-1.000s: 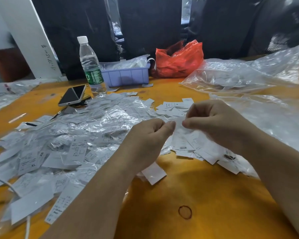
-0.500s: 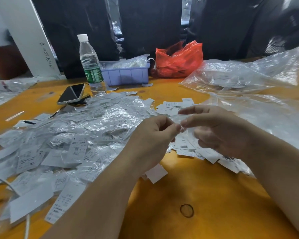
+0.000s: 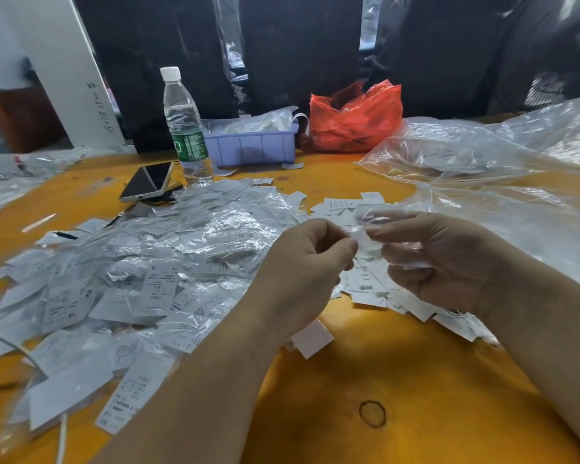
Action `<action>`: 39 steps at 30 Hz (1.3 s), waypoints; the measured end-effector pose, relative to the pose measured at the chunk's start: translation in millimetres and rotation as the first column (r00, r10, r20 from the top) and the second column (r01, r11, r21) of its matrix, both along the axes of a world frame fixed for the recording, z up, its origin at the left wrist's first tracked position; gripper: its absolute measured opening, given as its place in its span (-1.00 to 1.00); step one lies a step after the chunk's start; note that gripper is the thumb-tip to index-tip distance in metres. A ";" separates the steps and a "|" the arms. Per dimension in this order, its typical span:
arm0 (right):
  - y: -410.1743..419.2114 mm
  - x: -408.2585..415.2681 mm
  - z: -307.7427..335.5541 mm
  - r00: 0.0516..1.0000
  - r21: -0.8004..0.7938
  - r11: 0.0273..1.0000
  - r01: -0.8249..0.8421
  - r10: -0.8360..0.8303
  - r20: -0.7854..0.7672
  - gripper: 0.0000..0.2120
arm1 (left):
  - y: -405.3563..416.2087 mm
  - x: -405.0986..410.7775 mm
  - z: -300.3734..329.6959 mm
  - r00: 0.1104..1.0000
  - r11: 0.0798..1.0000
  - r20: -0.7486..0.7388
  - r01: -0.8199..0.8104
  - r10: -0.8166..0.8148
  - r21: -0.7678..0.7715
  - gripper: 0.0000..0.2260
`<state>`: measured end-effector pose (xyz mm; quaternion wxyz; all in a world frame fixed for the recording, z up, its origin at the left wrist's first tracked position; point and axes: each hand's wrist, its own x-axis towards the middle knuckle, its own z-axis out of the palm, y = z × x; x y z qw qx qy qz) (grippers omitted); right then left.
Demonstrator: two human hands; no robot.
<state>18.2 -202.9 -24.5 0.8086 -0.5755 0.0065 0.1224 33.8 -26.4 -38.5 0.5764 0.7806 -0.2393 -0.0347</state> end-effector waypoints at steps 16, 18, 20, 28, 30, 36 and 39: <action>4.5 -2.3 1.7 0.968 -0.226 0.942 0.249 -0.234 0.093 -0.91 | -15.9 -2.6 -17.0 0.915 0.730 0.366 -0.131 -0.171 0.671 -0.77; 5.1 -1.5 1.7 0.964 -0.236 0.935 0.266 -0.250 0.096 -0.90 | -18.2 -3.1 -15.6 0.870 0.737 0.460 -0.194 -0.175 0.648 -0.81; 5.1 -1.2 2.3 0.960 -0.257 0.925 0.279 -0.261 0.103 -0.92 | -19.4 -4.8 -13.8 0.825 0.722 0.528 -0.242 -0.199 0.649 -0.82; 7.1 -4.8 5.9 0.957 -0.201 0.939 0.280 -0.257 0.134 -0.85 | -11.7 -5.8 -5.3 0.875 0.883 0.484 -0.250 0.030 0.397 -0.89; 7.6 -5.6 6.7 0.959 -0.195 0.942 0.272 -0.249 0.135 -0.84 | -5.6 -4.2 -4.7 0.939 0.935 0.330 -0.200 0.098 0.293 -0.90; 6.0 -2.7 4.4 0.965 -0.247 0.935 0.256 -0.234 0.116 -0.84 | 0.7 2.6 -2.3 0.940 0.947 0.254 -0.276 0.230 0.163 -0.88; 6.3 -2.7 4.2 0.969 -0.264 0.933 0.243 -0.220 0.115 -0.86 | 0.4 3.1 -2.2 0.939 0.945 0.231 -0.294 0.257 0.143 -0.88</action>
